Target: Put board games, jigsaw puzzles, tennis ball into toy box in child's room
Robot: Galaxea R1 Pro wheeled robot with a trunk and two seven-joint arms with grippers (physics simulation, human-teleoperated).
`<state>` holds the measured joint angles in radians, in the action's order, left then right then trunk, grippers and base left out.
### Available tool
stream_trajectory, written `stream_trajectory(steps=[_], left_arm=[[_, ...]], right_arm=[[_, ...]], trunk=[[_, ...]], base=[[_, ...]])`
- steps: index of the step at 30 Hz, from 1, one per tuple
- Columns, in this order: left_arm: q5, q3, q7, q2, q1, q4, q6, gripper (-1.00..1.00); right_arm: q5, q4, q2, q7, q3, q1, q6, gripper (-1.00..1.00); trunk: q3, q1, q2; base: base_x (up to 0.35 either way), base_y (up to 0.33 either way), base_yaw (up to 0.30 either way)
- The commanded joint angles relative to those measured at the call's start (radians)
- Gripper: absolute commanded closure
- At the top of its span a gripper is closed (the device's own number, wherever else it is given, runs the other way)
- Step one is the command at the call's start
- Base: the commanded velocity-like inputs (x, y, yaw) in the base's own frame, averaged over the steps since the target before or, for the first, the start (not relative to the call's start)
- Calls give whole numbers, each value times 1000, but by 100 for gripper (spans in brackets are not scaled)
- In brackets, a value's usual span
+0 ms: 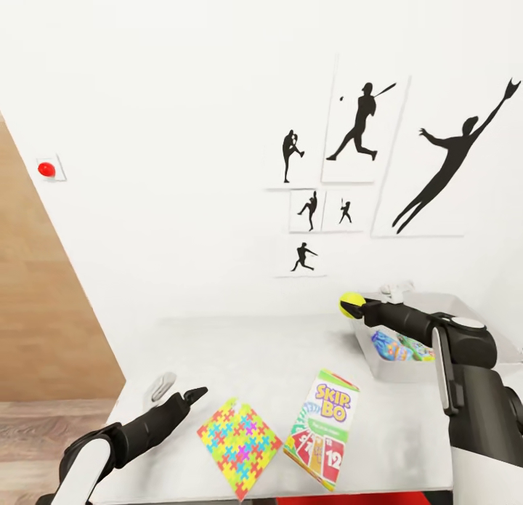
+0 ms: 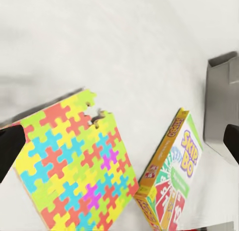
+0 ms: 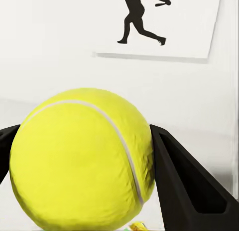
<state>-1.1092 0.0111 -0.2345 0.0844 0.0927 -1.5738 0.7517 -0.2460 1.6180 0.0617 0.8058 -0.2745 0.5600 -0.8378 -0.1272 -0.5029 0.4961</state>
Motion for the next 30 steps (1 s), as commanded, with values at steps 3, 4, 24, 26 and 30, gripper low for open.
stream_trajectory(steps=[3, 4, 24, 26, 30], left_arm=[[-18, 0, -10, 1, 1, -2, 4, -100], [-19, 0, -9, 2, 1, -2, 5, -100], [-24, 1, -8, -5, 8, -20, 13, -100], [-24, 1, -7, -2, 8, -22, 13, -100], [-24, 1, 0, 1, 8, -31, 14, -100]], right_arm=[[-7, 1, 3, 10, -5, 3, -4, 100], [-7, 1, 3, 10, -7, 4, -4, 100], [-6, 1, 30, 18, -181, 33, -4, 100], [-6, 2, 36, 17, -188, 34, -4, 100], [-6, 1, 50, 11, -231, 50, -7, 100]], trunk=[[-2, -1, 2], [-2, -1, 2], [-2, -1, 2], [-2, -1, 2], [-2, -1, 2]], base=[[56, -144, 8], [27, -69, 4], [2, -6, 0], [0, 0, 0], [0, 0, 0]])
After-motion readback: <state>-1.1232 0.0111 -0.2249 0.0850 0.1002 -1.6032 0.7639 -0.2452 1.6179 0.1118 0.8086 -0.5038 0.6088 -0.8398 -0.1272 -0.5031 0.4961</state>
